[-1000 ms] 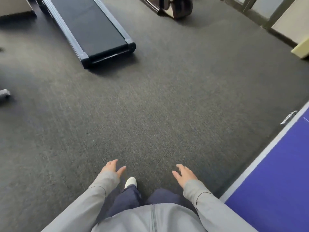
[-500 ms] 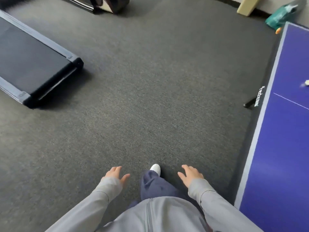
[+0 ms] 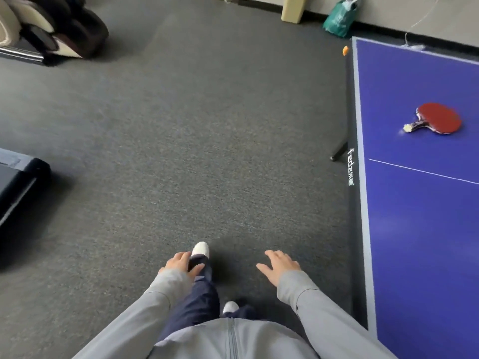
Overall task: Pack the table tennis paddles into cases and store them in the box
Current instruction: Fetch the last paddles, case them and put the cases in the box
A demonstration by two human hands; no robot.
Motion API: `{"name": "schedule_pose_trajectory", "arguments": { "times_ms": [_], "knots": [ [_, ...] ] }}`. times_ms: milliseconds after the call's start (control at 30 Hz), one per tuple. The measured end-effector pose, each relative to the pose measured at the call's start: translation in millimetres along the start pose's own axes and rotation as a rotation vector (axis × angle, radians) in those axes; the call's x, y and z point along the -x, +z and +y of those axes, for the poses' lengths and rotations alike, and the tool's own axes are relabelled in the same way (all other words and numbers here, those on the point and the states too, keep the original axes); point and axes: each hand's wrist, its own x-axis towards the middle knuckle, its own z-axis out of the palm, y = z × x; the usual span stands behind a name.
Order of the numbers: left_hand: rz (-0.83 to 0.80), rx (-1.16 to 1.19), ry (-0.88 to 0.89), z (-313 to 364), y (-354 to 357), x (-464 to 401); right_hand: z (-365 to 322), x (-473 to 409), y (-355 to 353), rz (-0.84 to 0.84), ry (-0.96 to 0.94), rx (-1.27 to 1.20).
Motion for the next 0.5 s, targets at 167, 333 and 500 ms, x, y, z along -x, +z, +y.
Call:
{"name": "schedule_pose_trajectory", "arguments": {
  "times_ms": [167, 333, 500],
  "knots": [
    [-0.052, -0.066, 0.082, 35.2, -54.1, -78.7, -8.9, -46.5, -51.4, 0.013, 0.112, -0.081],
    [-0.072, -0.132, 0.196, 73.7, -126.7, -154.7, -23.3, -90.7, -114.6, 0.056, 0.227, -0.165],
    [-0.112, -0.224, 0.235, 113.2, -181.9, -206.4, -27.7, -123.3, -160.3, 0.093, 0.318, -0.275]
  ]
}}
